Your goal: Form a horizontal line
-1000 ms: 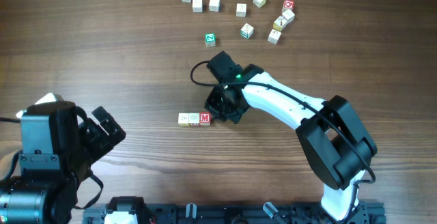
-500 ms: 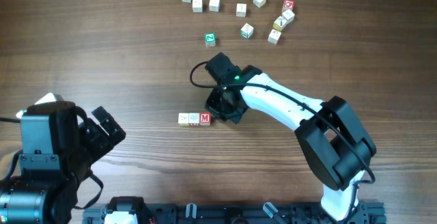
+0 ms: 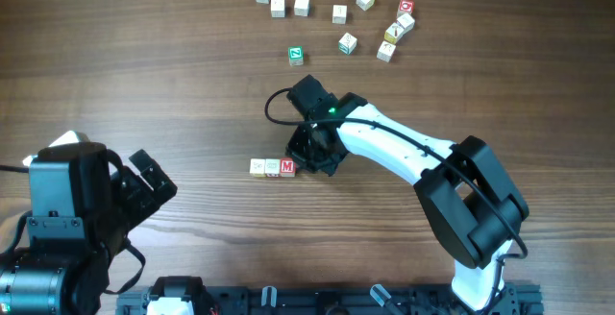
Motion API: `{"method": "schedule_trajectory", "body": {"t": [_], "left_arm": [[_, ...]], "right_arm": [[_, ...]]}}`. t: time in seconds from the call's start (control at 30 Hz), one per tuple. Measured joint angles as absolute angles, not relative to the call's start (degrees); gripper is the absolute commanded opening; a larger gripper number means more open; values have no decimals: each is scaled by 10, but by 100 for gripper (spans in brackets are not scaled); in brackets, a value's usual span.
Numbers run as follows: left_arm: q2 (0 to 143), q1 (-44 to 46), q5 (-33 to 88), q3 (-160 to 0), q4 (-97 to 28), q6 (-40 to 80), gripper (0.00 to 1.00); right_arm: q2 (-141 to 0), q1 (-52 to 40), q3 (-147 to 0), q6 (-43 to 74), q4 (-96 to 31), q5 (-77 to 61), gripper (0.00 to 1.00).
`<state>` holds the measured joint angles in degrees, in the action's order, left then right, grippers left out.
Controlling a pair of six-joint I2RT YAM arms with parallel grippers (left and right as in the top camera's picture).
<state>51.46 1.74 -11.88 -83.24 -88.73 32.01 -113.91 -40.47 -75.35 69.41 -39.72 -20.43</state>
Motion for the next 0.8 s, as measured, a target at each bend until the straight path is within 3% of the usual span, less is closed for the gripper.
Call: {"method": "schedule_trajectory", "body": {"t": [0.33, 0.8], "left_arm": [[515, 17, -119, -832, -887, 320, 100], [515, 17, -119, -832, -887, 320, 100]], "right_arm": [[-1139, -405, -754, 696, -401, -207, 4], [-1091, -378, -750, 689, -506, -30, 5]]}}
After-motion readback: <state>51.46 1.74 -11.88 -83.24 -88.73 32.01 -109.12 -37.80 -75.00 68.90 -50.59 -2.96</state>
